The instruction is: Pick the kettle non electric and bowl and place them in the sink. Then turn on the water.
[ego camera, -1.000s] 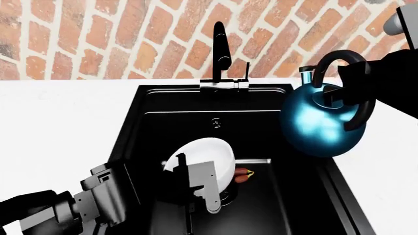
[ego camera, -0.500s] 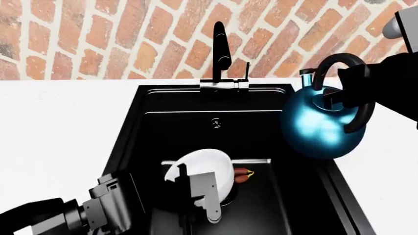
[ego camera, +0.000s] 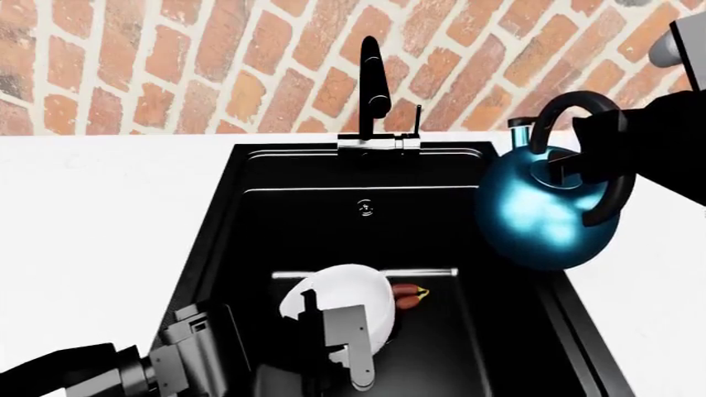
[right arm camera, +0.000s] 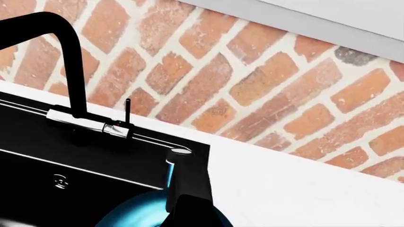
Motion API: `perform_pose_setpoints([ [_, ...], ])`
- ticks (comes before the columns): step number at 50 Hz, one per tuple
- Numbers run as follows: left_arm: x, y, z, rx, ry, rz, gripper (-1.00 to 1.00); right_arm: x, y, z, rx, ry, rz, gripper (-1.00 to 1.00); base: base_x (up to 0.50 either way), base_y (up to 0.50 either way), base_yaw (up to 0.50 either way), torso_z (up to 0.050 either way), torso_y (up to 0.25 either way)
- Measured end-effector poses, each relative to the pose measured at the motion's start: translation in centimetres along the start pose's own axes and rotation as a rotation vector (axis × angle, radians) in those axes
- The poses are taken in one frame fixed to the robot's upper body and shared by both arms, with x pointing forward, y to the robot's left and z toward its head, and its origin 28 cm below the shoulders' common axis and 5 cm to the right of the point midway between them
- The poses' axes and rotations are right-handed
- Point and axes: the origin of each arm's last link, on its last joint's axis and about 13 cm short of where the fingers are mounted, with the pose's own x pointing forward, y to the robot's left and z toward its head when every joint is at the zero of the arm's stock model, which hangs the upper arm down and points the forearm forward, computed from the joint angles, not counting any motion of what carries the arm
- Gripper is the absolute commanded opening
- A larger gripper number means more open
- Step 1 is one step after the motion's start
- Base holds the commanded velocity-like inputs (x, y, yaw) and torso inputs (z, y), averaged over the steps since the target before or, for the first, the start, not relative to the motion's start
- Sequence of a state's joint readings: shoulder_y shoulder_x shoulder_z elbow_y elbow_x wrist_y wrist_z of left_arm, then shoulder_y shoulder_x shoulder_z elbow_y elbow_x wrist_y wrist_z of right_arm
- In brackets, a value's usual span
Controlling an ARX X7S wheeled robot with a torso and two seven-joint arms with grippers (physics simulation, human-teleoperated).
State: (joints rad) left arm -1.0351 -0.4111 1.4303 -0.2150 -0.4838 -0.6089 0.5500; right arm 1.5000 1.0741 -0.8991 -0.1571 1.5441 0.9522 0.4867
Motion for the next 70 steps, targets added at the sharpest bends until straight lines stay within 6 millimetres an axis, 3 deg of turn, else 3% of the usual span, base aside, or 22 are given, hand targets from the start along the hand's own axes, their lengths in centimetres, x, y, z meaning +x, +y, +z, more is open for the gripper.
perform_pose_setpoints([
  [12,0.5,-0.2,-0.2,-0.003,0.005,-0.014,-1.0,0.1,0.0,-0.1,0.001,0.004,-0.001,-1.0,0.0,0.0,0.0,0.0,0.001],
  [13,0.5,-0.2,-0.2,-0.005,0.005,-0.015,1.0,0.1,0.0,-0.1,0.001,0.004,-0.001,-1.0,0.0,0.0,0.0,0.0,0.0],
  [27,0.2,0.4,0.1,-0.026,-0.01,0.013,1.0,0.1,0.0,-0.2,0.002,0.007,0.0,-1.0,0.0,0.0,0.0,0.001,0.001],
  [42,-1.3,1.2,1.2,-0.07,-0.085,0.044,1.0,0.0,0.0,-0.1,0.001,0.005,0.001,-1.0,0.0,0.0,0.0,0.0,0.001],
  [56,-4.3,2.4,3.1,-0.063,-0.223,0.118,1.0,0.3,0.5,-0.5,0.01,0.028,0.03,-1.0,0.0,0.0,0.0,0.001,0.002],
  [70,-8.7,3.5,4.4,-0.02,-0.35,0.273,1.0,0.7,0.9,-0.3,0.013,0.023,0.052,-1.0,0.0,0.0,0.0,0.001,0.002],
])
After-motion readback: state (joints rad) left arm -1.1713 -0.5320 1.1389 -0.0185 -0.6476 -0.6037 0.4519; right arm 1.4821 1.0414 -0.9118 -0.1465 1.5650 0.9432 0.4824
